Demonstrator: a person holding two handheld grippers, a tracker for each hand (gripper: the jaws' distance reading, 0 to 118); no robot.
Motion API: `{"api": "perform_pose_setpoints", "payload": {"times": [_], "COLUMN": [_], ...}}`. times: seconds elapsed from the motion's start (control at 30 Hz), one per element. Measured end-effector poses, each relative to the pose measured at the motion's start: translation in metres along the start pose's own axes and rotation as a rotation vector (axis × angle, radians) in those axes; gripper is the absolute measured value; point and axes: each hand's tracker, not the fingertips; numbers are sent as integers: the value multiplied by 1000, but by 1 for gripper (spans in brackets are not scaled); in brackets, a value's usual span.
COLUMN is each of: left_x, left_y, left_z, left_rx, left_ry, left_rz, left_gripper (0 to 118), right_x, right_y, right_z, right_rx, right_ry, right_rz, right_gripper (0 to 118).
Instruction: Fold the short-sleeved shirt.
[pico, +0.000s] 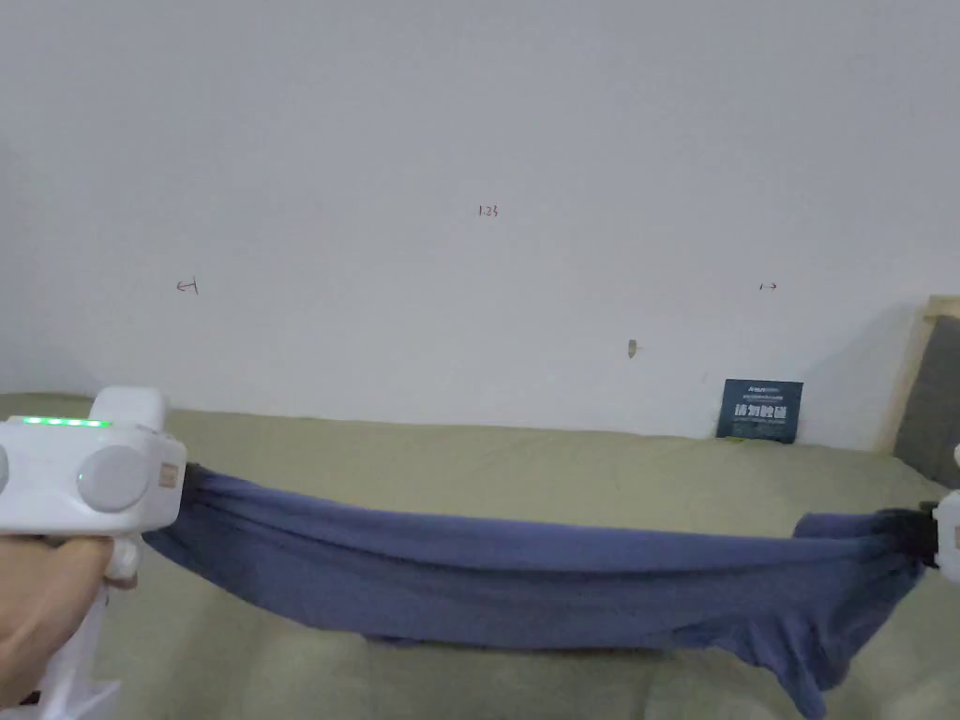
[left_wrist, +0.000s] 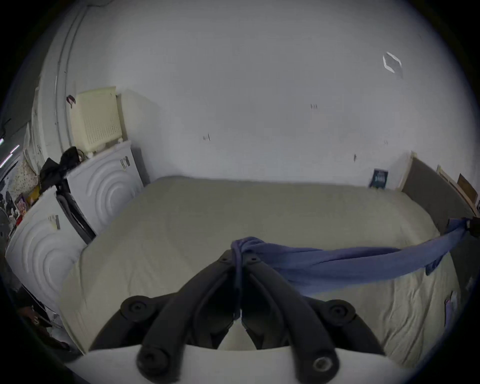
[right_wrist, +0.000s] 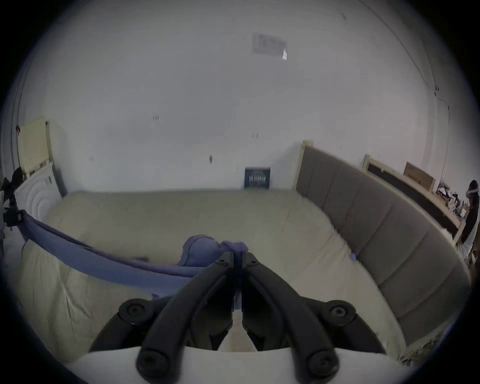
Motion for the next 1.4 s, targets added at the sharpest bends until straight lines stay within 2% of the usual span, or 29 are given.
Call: {"api": "perform_pose_setpoints", "payload": {"times": [0.07, 0.1, 0.23, 0.27, 0.43, 0.6, 0.8, 0.83, 0.87, 0.9, 0.93, 0.97, 1.0, 1.07, 1.17, 1.2, 1.23, 1.27, 1.3, 1.33, 1.4], "left_x": [-6, -9, -24, -27, -45, -61, -62, -63, -62, -63, -63, -63, -61, -60, -47, -43, -39, -36, -32, -28, -23], "left_y": [-42, -62, -142, -159, -223, -261, -283, -283, -283, -283, -282, -281, -280, -271, -260, -256, -254, -253, -252, -252, -256], "left_z": [11, 17, 37, 45, 88, 113, 105, 104, 107, 108, 109, 111, 114, 131, 150, 157, 163, 166, 172, 178, 188], "left_rx": [-40, -48, -133, -140, -177, -214, -259, -258, -253, -248, -242, -230, -226, -146, -72, -51, -38, -18, 12, 29, 81], "left_ry": [-14, -22, -49, -58, -83, -96, -108, -110, -111, -114, -123, -120, -117, -130, -113, -114, -119, -116, -107, -101, -100], "left_rz": [-10, -13, -73, -66, -27, 28, 80, 87, 98, 108, 112, 111, 108, 101, 95, 91, 87, 83, 78, 65, 70], "left_gripper": [1, 1, 1, 1, 1, 1, 1, 2, 5, 24, 64, 105, 118, 117, 115, 109, 91, 56, 0, 0, 0], "right_x": [8, 10, 21, 21, 31, 47, 45, 43, 41, 37, 37, 39, 39, 37, 19, 11, 5, -1, -7, -29, -43], "right_y": [-46, -65, -146, -163, -230, -259, -264, -264, -263, -260, -260, -259, -254, -246, -233, -231, -228, -227, -226, -224, -226], "right_z": [16, 24, 77, 92, 150, 176, 166, 164, 164, 164, 165, 166, 167, 170, 175, 177, 180, 185, 189, 203, 215], "right_rx": [-70, -82, -149, -172, -218, -241, -258, -259, -254, -248, -229, -220, -196, -156, -106, -85, -55, -14, 14, 54, 137], "right_ry": [35, 8, 47, 36, 54, 40, 40, 36, 39, 22, -3, -11, -4, 39, 80, 82, 99, 117, 140, 130, 91], "right_rz": [-17, -11, -7, 11, -11, -85, -90, -88, -85, -66, -56, -39, -62, -83, -32, -13, -4, -10, -11, -6, 0], "right_gripper": [6, 6, 6, 6, 6, 6, 6, 8, 17, 53, 72, 73, 73, 73, 73, 71, 69, 58, 6, 1, 1]}}
